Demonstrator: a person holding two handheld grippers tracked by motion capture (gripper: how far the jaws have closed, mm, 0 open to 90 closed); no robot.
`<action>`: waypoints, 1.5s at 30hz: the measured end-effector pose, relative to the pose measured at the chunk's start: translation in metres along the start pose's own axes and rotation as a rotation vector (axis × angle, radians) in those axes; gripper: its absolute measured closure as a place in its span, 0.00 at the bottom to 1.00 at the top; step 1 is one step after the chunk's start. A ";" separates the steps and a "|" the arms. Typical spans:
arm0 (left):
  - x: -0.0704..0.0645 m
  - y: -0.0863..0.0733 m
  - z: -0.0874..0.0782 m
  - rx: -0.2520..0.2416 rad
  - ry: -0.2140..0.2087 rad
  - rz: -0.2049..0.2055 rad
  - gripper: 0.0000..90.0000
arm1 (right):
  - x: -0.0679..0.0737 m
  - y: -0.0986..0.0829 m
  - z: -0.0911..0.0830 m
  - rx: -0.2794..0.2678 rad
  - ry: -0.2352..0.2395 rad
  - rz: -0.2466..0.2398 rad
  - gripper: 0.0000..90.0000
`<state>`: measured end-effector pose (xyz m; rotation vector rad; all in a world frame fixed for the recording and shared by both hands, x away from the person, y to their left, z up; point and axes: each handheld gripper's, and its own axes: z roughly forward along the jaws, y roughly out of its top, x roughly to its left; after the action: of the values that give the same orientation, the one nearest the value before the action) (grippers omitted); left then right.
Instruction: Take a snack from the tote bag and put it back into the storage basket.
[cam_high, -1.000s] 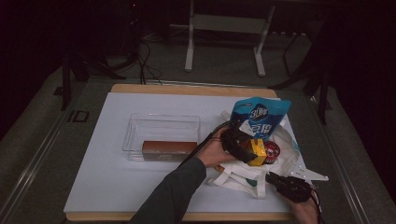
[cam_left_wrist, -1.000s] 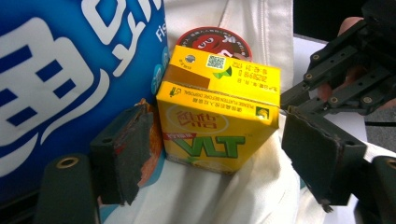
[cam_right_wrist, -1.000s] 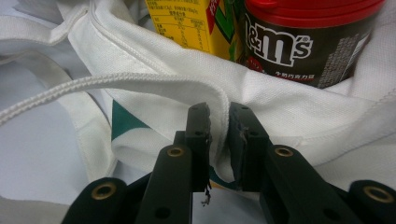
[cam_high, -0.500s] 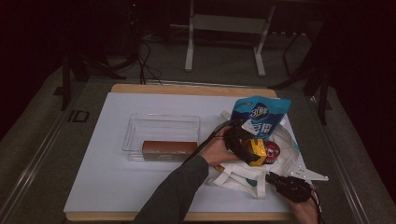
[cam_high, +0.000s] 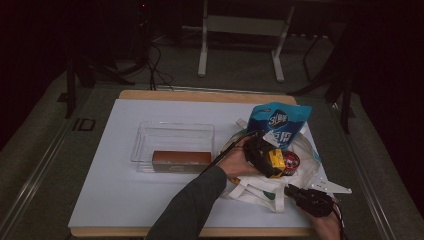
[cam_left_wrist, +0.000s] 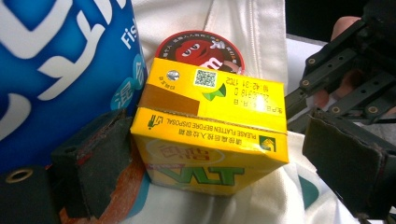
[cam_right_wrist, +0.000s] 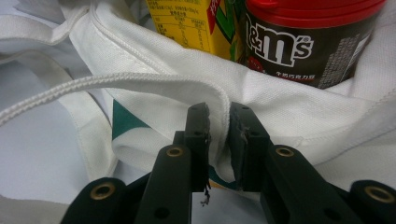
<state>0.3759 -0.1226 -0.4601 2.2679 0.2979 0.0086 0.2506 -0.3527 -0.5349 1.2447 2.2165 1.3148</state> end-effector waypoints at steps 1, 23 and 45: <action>0.000 0.000 0.001 0.002 -0.007 0.002 0.09 | 0.000 0.000 0.000 0.000 0.000 0.001 0.87; -0.008 -0.003 0.010 0.048 0.093 0.067 0.29 | 0.000 0.000 0.000 0.000 0.004 0.002 0.86; -0.014 -0.001 0.003 0.063 0.146 0.044 0.32 | -0.001 0.000 0.000 -0.001 0.006 0.002 0.86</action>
<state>0.3623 -0.1272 -0.4612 2.3406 0.3293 0.1909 0.2508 -0.3536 -0.5352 1.2444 2.2185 1.3224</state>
